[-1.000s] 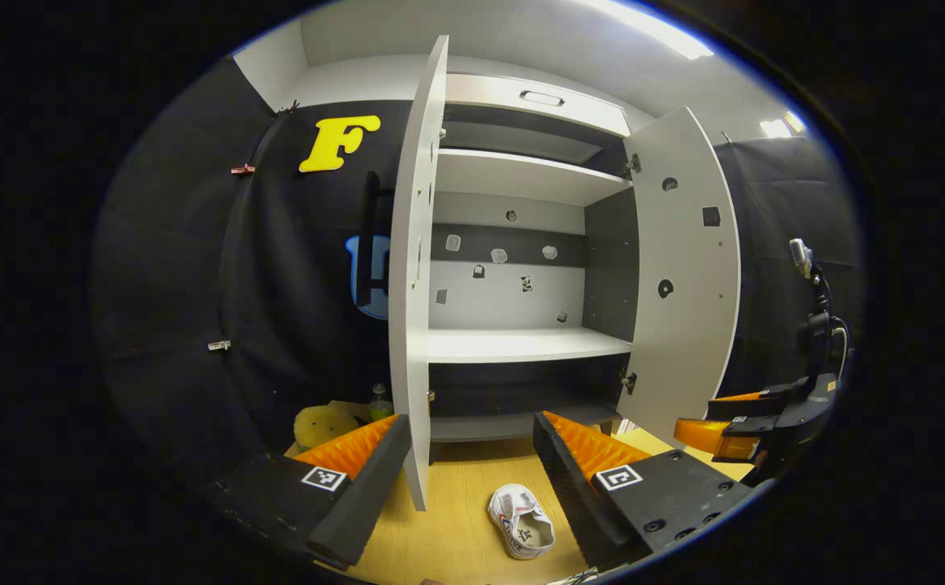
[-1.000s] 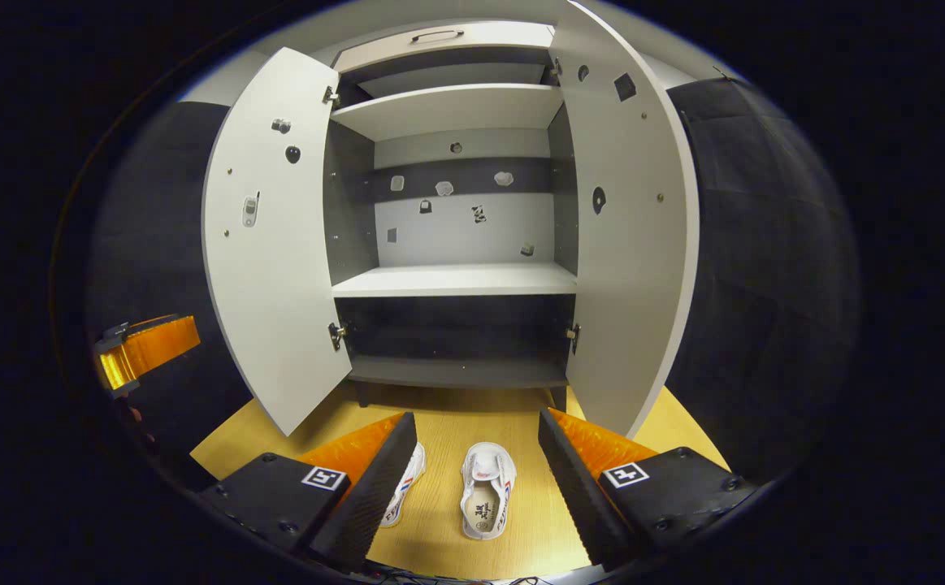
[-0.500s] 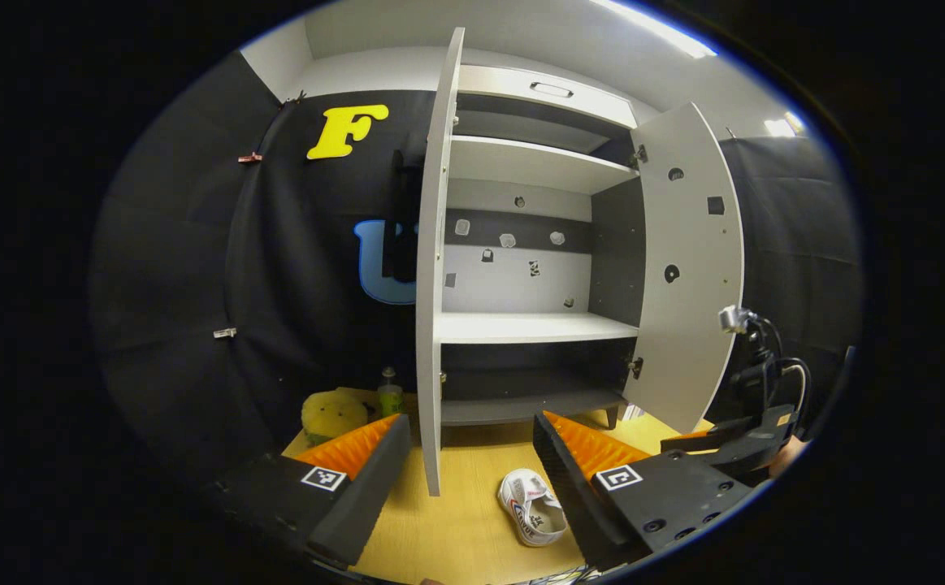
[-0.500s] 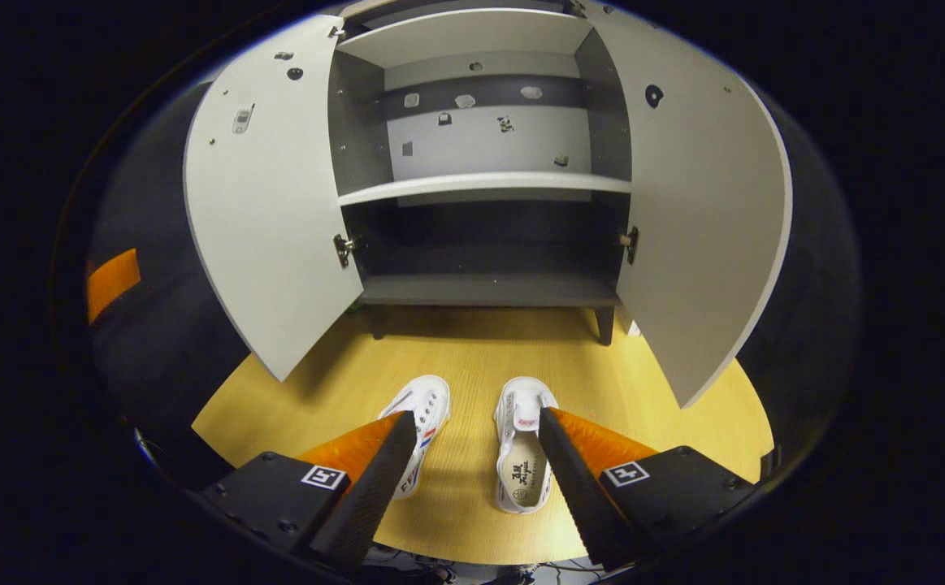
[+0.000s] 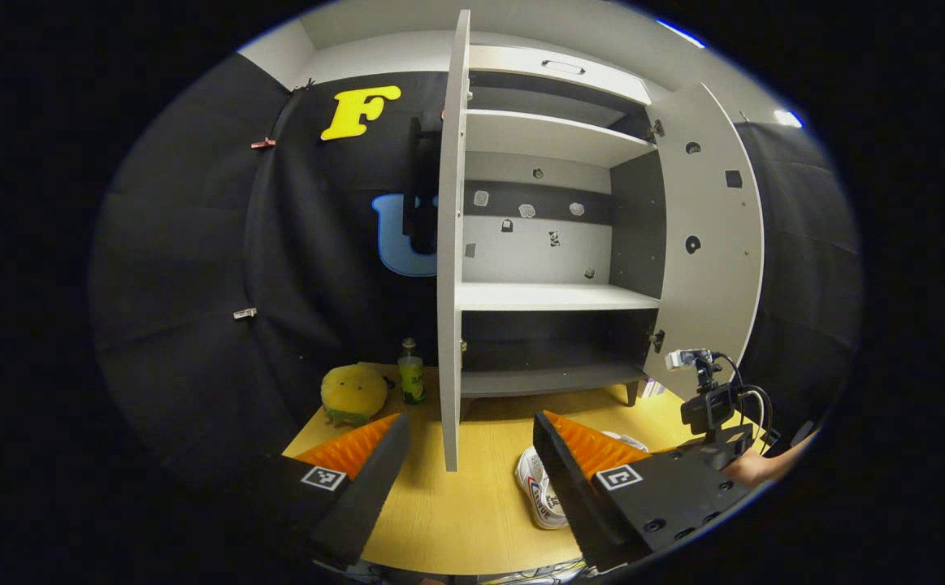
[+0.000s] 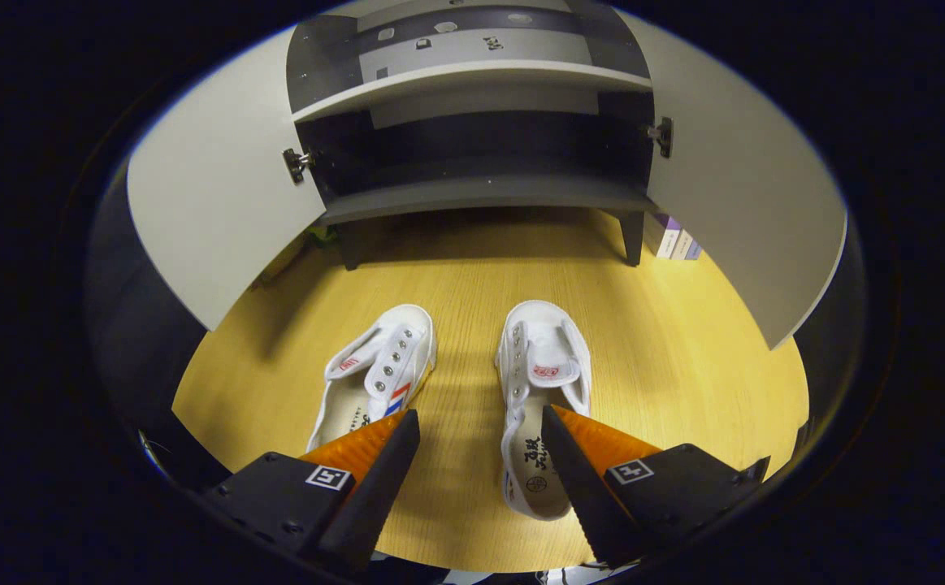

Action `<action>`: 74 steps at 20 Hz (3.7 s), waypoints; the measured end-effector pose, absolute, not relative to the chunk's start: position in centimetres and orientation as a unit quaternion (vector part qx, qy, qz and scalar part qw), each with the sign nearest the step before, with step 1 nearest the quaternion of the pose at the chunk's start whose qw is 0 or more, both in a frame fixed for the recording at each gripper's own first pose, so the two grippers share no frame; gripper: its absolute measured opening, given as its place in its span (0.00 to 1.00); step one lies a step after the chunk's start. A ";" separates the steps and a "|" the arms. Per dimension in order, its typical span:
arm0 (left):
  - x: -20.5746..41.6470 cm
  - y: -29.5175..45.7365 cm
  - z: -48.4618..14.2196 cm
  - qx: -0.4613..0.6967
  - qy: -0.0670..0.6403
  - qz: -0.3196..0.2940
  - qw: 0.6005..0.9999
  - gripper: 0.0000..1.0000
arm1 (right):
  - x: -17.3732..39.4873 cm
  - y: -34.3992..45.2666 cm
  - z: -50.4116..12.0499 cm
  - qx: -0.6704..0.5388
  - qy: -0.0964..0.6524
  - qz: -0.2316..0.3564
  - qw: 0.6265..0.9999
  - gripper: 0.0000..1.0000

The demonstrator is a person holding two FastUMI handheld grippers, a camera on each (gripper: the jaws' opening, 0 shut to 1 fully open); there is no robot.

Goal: Grab one shoe with the right hand and put it into the shoe cabinet, grab the other shoe with the left hand and put it into the shoe cabinet; then close the right door with the right hand and the left door with the left hand.

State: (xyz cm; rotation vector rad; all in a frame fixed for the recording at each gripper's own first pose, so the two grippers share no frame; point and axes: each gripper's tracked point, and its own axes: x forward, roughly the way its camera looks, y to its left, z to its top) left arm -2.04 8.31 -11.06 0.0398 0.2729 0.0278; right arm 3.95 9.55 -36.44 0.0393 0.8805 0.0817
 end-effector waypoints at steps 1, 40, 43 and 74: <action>-2.0 8.1 -11.2 0.022 0.138 0.015 0.990 0.95 | 4.1 9.3 -37.3 0.018 0.432 0.034 0.901 0.99; -1.8 3.4 -12.0 0.047 0.126 -0.001 0.991 0.95 | 14.2 9.0 -19.2 -0.016 0.248 0.061 0.967 0.05; -1.1 2.9 -11.8 0.040 0.122 -0.006 0.992 0.95 | 16.8 10.1 -13.2 -0.023 0.199 0.077 0.977 0.05; -0.6 6.1 -7.1 0.008 0.070 0.102 0.992 0.95 | 49.6 9.6 -8.4 -0.122 0.270 0.022 0.955 0.05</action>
